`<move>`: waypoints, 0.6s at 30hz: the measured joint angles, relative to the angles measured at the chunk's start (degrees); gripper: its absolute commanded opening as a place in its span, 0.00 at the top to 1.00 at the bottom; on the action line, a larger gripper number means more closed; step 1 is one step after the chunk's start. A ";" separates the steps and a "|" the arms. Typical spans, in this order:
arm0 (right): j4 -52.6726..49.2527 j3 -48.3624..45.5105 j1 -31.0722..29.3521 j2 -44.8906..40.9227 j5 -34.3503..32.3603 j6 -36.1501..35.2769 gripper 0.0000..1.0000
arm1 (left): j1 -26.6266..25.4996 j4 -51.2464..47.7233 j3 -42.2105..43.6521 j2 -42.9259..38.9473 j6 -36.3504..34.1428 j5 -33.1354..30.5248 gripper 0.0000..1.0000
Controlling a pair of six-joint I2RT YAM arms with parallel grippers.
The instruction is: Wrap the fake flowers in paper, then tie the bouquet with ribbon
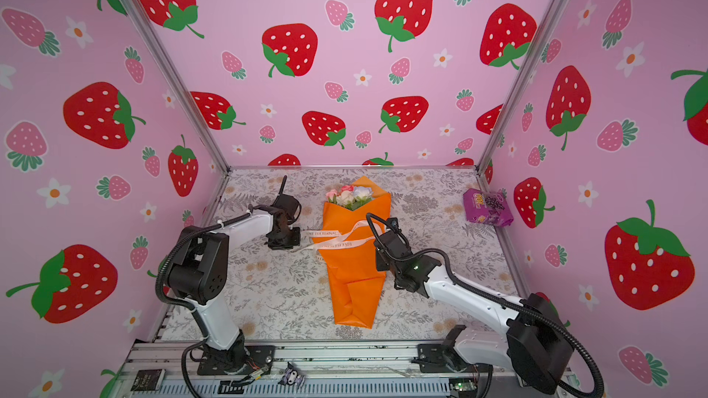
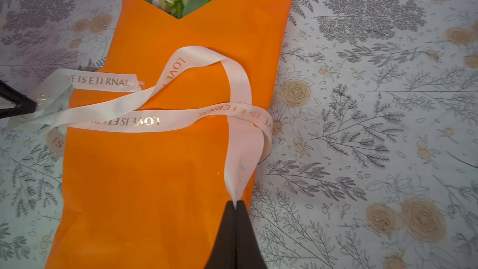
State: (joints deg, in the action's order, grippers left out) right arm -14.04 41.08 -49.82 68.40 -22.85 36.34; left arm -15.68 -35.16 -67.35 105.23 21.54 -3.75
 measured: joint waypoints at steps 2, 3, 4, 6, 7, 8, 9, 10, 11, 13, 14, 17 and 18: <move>-2.12 0.00 2.10 -2.49 -1.05 0.04 1.00 | 0.59 0.72 1.31 -1.70 0.79 0.90 1.00; -3.06 -0.02 3.52 -4.20 -1.51 0.04 1.00 | 0.87 0.87 1.92 -2.89 1.14 1.29 1.00; -3.69 -0.15 4.98 -5.88 -1.86 0.02 1.00 | 1.14 0.90 2.38 -4.33 1.51 1.53 1.00; -4.61 -0.94 8.41 -9.77 -2.10 -0.02 1.00 | 1.66 1.31 3.08 -7.80 2.80 1.73 1.00; -5.05 -1.36 10.01 -11.45 -2.12 -0.07 1.00 | 1.88 1.66 3.28 -9.60 3.45 1.79 1.00; -5.70 -1.88 11.89 -13.16 -2.05 -0.09 1.00 | 2.03 2.38 3.67 -11.41 4.15 1.84 1.00; -6.27 -2.38 13.77 -14.58 -2.03 -0.13 1.00 | 2.19 3.10 4.24 -13.51 4.96 1.86 1.00; -6.88 -2.80 15.34 -15.76 -2.01 -0.17 1.00 | 2.29 3.67 4.92 -15.28 5.68 1.86 1.00; -7.37 -3.28 16.96 -16.96 -1.99 -0.26 1.00 | 2.36 4.00 5.60 -16.94 6.43 1.88 1.00; -8.63 -3.72 19.58 -18.84 -2.03 -0.50 1.00 | 2.43 4.94 7.43 -19.89 7.87 2.12 1.00; -9.09 -3.74 20.59 -19.69 -2.16 -0.70 1.00 | 2.47 5.38 8.52 -21.20 8.61 2.40 1.00; -10.05 -3.74 21.49 -21.88 -3.39 -1.53 1.00 | 2.47 5.86 11.72 -24.00 10.60 2.84 1.00; -10.27 -3.74 21.51 -22.84 -4.11 -1.73 1.00 | 2.47 5.86 12.85 -24.81 11.32 2.89 1.00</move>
State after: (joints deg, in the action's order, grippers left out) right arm -24.32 37.34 -28.32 45.56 -26.96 34.61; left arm -13.21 -29.30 -54.50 80.42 32.86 -0.86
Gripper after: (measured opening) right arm 0.046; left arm 0.040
